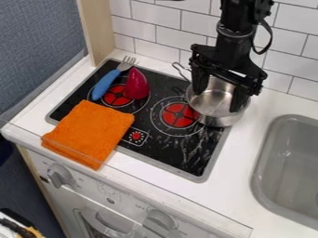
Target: Move the orange cloth in the bottom right corner of the stove
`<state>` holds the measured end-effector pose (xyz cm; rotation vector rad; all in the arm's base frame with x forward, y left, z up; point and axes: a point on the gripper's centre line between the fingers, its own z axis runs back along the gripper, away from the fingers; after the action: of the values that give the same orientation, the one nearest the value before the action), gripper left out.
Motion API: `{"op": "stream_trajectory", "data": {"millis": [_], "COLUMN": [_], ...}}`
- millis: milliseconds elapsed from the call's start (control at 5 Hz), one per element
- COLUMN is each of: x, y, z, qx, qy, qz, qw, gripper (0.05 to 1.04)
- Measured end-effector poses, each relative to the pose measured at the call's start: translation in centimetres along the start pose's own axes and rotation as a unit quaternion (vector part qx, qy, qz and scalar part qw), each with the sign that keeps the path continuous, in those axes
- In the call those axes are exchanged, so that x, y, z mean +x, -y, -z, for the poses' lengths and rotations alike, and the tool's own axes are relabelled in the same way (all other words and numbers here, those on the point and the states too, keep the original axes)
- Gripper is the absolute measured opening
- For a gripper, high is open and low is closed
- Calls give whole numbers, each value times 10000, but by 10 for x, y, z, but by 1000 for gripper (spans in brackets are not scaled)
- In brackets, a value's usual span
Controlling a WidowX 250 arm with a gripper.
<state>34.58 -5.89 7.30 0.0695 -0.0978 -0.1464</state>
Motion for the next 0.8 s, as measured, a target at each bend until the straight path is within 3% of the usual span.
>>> {"op": "stream_trajectory", "data": {"millis": [200, 400, 600, 800], "x": [-4, -25, -53, -86], "y": [1, -14, -46, -78], "z": [10, 12, 2, 12], "qx": [8, 38, 109, 119], "qy": [-153, -390, -481, -451], "qz": [13, -91, -384, -699], "qw": [9999, 9992, 9980, 9965], "gripper": [1001, 1001, 1001, 1001]}}
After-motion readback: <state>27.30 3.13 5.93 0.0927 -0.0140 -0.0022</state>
